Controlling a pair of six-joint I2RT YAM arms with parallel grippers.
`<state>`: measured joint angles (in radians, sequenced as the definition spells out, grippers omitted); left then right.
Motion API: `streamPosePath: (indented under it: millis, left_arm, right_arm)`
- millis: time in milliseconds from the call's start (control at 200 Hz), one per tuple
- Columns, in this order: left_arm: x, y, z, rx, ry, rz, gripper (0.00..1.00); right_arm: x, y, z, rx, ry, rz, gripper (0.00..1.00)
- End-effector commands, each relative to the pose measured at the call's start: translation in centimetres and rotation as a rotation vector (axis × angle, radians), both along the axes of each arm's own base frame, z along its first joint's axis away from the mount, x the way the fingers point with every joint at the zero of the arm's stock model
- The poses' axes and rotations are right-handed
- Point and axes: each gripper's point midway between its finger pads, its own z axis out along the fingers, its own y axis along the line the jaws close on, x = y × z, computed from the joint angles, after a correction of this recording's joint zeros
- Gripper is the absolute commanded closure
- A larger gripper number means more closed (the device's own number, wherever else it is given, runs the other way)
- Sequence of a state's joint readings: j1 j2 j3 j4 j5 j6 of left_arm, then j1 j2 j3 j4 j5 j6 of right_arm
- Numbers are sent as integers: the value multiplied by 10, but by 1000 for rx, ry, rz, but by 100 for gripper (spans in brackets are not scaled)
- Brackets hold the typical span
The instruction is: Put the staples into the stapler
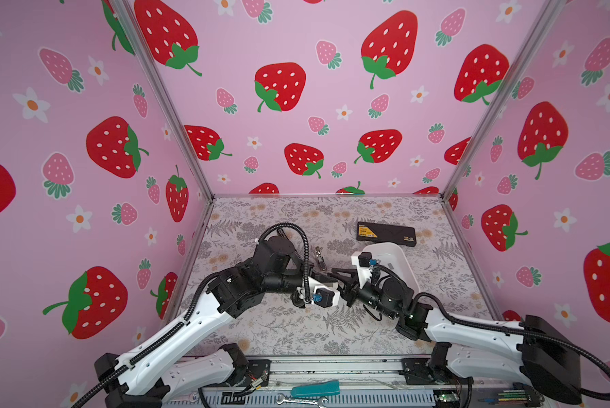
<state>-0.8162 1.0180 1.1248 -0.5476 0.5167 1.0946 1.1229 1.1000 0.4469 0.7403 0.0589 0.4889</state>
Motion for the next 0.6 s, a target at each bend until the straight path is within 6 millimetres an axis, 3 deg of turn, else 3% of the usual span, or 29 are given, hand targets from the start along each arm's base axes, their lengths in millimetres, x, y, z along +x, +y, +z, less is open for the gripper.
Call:
streamPosePath:
  millis: [0,110,195,215,315,330,430,595]
  left_arm:
    - [-1,-1,10,-35,-20,-13,100]
    - [1,0,11,-36,-16,-8,100]
    - [1,-1,10,-31,-12,-11,100]
    - [2,-1,10,-31,-10,-10,100]
    - [1,-1,8,-22,1,-13,100]
    - [1,-2,8,-21,3,-14,100]
    - [0,-2,7,-10,22,-21,100]
    - [-6,-4,2,25,66,-58,100]
  right_arm:
    - [11,-23,4,-20,-72,-116,65]
    - [9,-38,8,-29,-138,-143,59]
    - [0,-39,9,-40,-190,-98,56]
    - [-5,-42,18,-15,-213,-84,55]
    - [-27,-36,24,-3,-294,33,49]
    - [-32,-35,24,-2,-310,56,44]
    - [-52,-28,25,-1,-385,140,33]
    - [-67,-21,19,-34,-460,180,24]
